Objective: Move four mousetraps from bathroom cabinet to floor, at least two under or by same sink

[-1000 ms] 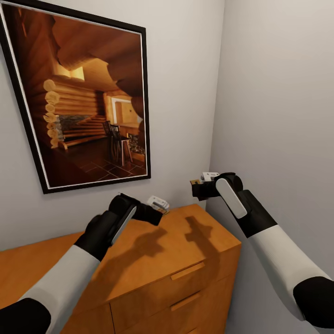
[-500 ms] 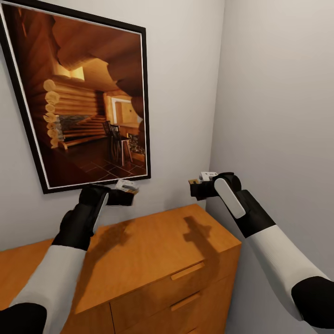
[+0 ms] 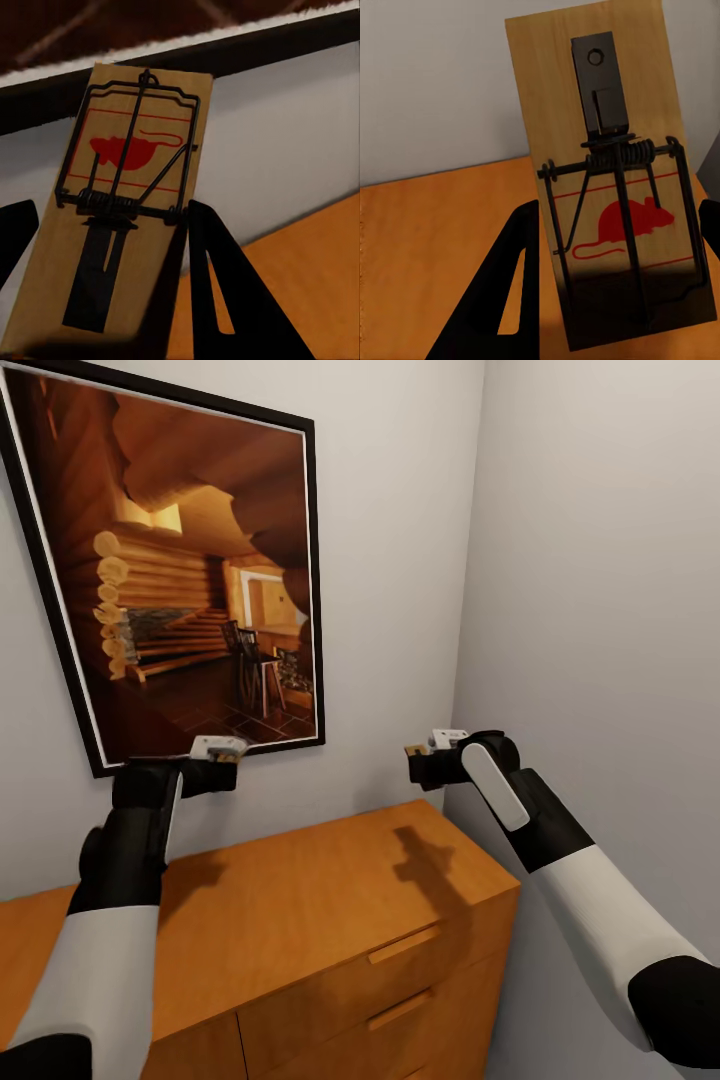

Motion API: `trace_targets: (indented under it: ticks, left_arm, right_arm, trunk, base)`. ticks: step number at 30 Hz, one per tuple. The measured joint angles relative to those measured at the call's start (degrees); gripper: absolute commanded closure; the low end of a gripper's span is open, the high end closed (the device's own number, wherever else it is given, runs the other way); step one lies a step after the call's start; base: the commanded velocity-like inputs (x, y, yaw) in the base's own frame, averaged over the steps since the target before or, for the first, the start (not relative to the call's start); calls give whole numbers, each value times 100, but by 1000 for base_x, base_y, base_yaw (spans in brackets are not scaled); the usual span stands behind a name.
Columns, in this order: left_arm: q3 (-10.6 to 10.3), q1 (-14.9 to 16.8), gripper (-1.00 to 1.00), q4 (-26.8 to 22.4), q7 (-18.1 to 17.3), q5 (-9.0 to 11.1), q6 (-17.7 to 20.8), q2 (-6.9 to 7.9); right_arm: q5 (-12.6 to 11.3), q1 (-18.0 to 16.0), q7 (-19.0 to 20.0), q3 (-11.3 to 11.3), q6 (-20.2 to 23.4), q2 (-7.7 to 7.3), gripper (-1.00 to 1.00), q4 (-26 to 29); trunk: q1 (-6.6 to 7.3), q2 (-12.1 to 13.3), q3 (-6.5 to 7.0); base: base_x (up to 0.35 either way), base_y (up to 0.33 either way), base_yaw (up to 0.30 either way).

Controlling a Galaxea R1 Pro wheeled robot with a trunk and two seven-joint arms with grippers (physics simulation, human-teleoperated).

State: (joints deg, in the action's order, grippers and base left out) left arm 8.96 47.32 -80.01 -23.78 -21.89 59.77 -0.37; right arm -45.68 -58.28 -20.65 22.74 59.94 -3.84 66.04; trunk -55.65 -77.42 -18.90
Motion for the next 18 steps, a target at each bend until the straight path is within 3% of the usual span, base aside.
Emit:
trace_targets:
  ticks: [4,12,18]
  left_arm:
    - [222,-162,100,-163,2,-76,-1,-26]
    - [632,-325,100,-324,8,-122,-7,-129]
    - [740,-487,100,-451,9,-130,-7,-144]
  right_arm:
    - [-10,6,3,4,0,6,100,0]
    - [-12,5,-2,4,0,11,100,1]
    - [-11,6,-12,2,0,12,100,-3]
  trunk:
    - [-2,0,0]
    - [-3,0,0]
    - [-4,0,0]
  base:
    - [-106,0,0]
    - [-299,0,0]
    - [-341,-37,0]
